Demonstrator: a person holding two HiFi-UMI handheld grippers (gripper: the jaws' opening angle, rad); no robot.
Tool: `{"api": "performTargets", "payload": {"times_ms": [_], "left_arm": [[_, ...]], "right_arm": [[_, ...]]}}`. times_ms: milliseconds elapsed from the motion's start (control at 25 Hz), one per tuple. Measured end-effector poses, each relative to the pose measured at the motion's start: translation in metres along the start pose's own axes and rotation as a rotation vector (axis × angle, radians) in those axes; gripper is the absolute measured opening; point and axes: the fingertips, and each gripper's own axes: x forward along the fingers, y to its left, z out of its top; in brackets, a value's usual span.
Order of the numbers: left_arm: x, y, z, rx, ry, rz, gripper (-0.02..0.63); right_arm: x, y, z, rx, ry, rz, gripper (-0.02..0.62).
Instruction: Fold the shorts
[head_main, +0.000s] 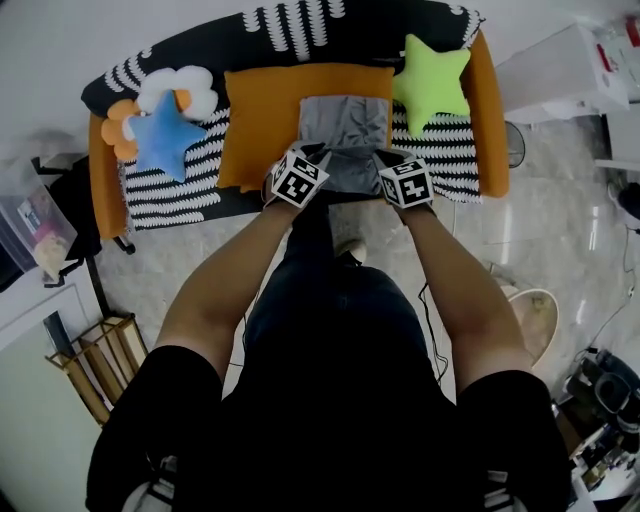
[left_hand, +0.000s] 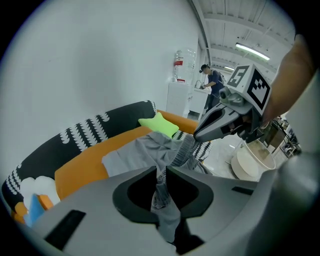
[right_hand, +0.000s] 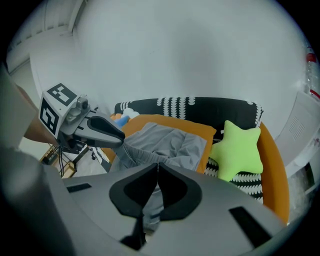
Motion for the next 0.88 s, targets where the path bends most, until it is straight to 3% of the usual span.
{"api": "performTargets", "payload": {"times_ms": [440, 880], "left_arm": [[0.006, -0.025, -0.046, -0.029, 0.057, 0.006, 0.071], [-0.013, -0.044, -0.063, -0.052, 0.072, 0.015, 0.071]], "right_arm": [[0.007, 0.016, -0.059, 0.001, 0.071, 0.031, 0.015], [-0.011, 0.05, -0.11, -0.03, 0.159, 0.091, 0.035]]}}
